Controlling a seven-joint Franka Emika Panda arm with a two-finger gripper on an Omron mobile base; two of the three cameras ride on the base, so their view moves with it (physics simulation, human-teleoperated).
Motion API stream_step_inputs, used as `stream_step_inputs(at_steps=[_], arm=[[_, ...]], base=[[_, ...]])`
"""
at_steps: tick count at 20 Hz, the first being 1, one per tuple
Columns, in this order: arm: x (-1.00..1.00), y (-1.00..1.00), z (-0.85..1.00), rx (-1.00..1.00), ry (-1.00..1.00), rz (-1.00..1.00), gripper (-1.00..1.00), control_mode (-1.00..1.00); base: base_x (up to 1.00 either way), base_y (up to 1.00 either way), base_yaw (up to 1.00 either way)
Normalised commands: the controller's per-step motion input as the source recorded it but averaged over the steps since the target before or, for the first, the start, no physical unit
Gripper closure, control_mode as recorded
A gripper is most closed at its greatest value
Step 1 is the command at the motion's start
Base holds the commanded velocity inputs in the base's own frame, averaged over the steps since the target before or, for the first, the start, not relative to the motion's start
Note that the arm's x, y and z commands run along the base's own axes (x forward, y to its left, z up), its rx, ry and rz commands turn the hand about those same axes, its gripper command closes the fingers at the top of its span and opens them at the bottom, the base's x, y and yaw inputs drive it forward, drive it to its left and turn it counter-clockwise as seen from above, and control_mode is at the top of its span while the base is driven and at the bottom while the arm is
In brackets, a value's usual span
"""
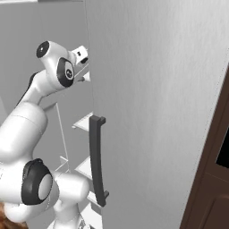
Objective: Take the sweet potato and kiwi from the highest rack and move them to the second highest rack where the lemon and tangerine are located, to maximize freezer space. Close the freezer door after rearranging.
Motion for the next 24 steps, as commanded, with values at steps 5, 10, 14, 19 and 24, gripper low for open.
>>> stream_step_inputs(at_steps=[5, 10, 14, 19, 24], arm=[[0.42, -0.10, -0.03, 0.00, 0.06, 0.00, -1.00, -1.00], [0.26, 0.00, -0.02, 0.00, 0.01, 0.00, -1.00, -1.00], [0.35, 0.00, 0.00, 0.00, 0.13, 0.00, -1.00, -1.00], [0.41, -0.02, 0.07, 0.00, 0.12, 0.00, -1.00, -1.00], [0.30, -0.18, 0.00, -0.03, 0.06, 0.00, -1.00, -1.00]], base=[[0.00, 0.00, 0.00], [0.00, 0.00, 0.00], [0.00, 0.00, 0.00], [0.00, 0.00, 0.00], [0.00, 0.00, 0.00]])
